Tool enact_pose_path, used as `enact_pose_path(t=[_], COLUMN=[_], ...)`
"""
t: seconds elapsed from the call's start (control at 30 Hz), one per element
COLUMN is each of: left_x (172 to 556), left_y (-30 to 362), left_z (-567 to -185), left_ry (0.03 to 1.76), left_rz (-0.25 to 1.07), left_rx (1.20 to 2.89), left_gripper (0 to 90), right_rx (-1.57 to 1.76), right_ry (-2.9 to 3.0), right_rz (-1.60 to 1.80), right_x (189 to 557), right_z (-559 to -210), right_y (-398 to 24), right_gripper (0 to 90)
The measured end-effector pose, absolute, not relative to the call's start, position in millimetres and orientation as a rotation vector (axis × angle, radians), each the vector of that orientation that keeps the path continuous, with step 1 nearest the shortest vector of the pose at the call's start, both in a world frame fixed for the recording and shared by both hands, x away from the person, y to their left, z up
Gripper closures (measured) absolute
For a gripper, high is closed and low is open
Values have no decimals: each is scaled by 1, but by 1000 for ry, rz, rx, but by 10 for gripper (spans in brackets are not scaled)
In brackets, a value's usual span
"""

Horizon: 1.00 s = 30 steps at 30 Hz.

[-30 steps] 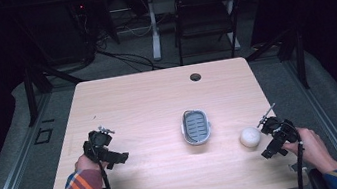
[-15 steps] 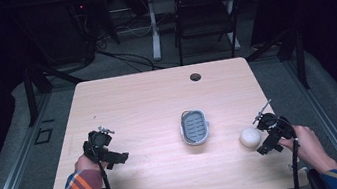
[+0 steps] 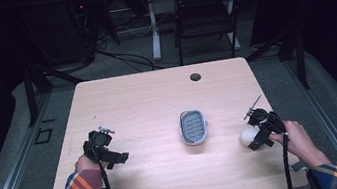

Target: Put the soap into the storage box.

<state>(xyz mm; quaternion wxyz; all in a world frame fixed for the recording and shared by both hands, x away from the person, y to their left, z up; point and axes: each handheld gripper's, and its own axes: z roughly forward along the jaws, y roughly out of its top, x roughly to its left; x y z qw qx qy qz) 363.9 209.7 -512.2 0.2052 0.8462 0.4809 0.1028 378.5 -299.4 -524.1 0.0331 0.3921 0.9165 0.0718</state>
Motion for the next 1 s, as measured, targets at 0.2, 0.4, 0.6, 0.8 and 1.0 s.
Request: enact_pose_path(t=[0.2,0.4,0.6,0.8,1.0], left_x=[364,364,364,364,364], left_y=[210,210,210,210,210], left_z=[-512,-512,-512,-512,-512], left_ry=[1338,1338,1337,1336,1336], left_rz=[287,284,284,284,284], left_rx=[2359,2359,2359,2359,2360], left_gripper=[0,0,0,1,1], right_rx=[1192,1213,1211,1206,1181], right_ry=[2830,2820,2835,2854,2865], right_rz=[214,238,227,217,188], right_x=[388,395,399,400,399], right_z=[-525,-528,-529,-532,-534], right_y=[-291,-284,-278,-277,-275], right_gripper=[0,0,0,86,142])
